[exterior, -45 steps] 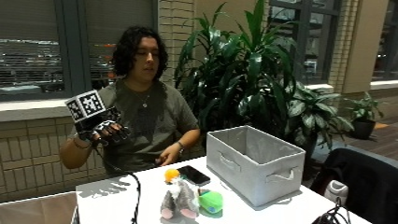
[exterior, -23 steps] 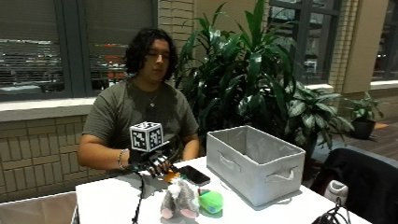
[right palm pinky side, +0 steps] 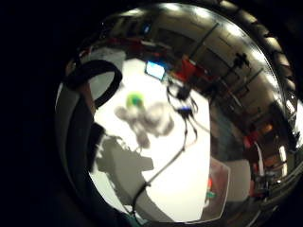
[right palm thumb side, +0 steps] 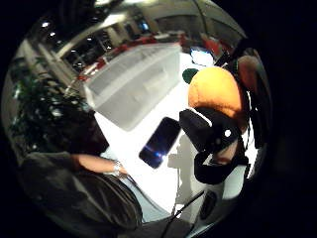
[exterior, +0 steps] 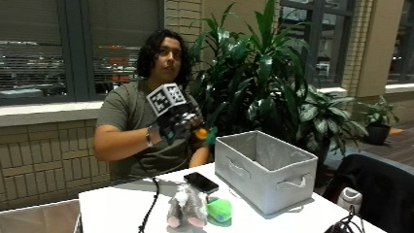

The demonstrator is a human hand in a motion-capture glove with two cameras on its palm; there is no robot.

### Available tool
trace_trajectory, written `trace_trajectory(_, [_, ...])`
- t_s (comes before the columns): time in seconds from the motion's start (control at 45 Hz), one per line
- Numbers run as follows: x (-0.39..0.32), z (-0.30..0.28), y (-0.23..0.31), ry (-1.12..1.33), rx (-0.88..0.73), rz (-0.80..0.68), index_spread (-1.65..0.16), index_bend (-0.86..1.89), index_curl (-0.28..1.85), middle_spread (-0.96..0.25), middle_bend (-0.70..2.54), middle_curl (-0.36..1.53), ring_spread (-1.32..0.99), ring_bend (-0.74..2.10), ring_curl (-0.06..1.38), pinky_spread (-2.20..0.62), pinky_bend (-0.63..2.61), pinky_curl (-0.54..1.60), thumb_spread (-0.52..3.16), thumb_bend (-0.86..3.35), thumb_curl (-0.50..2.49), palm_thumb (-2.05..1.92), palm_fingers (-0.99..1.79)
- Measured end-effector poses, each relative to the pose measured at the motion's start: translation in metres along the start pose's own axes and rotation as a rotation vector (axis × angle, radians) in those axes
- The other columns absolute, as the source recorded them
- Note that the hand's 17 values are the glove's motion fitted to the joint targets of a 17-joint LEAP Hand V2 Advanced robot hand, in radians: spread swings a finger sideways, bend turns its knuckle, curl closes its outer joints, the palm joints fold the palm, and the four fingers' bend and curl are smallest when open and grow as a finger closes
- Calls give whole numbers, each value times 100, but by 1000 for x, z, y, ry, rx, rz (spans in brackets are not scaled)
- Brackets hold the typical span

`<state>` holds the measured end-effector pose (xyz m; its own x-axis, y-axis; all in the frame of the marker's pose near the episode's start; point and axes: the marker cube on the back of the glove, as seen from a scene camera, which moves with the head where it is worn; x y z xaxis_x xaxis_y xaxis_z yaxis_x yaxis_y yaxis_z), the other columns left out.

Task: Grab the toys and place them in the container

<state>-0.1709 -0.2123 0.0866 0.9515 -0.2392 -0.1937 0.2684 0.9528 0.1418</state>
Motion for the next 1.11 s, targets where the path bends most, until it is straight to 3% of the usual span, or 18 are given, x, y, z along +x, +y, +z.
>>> trace_trajectory(0.133, [-78,-28,-69,-175,66,-267,-32,40,16,-70,150,88,-67,162,79,-53,121,68,145,6,21,23,83])
trace_trajectory(0.311, [-121,13,-135,-166,-62,-144,-32,50,23,-74,154,100,-70,166,87,-54,128,74,146,4,20,20,69])
trace_trajectory(0.422, [-99,52,-134,-33,-183,-241,-31,39,22,-73,144,103,-71,174,92,-54,136,79,141,-3,19,10,46])
trace_trajectory(0.489, [-73,66,-128,30,-208,-123,-30,28,23,-68,133,101,-70,175,95,-54,142,82,130,-6,19,1,25])
trace_trajectory(0.578, [-19,78,-105,76,-288,13,-33,43,26,-60,108,93,-63,161,89,-48,127,74,119,-8,19,-7,22])
trace_trajectory(0.689, [65,107,-63,124,-398,199,-34,60,34,-49,80,83,-53,130,79,-35,107,67,108,-9,19,-11,-11])
trace_trajectory(0.844, [149,167,3,79,-635,416,-31,46,32,-33,55,71,-41,91,64,-17,100,57,94,-10,19,-13,-29])
trace_trajectory(0.911, [153,184,22,13,-611,458,-30,38,31,-28,48,67,-37,80,60,-12,97,54,91,-10,19,-13,-26])
trace_trajectory(1.022, [148,197,38,-118,-425,473,-30,33,31,-24,45,64,-34,72,55,-8,96,51,87,-9,20,-11,-4])
trace_trajectory(1.111, [133,199,50,-74,-348,372,-32,54,35,-24,44,61,-34,64,50,-9,88,46,87,-6,21,-6,21])
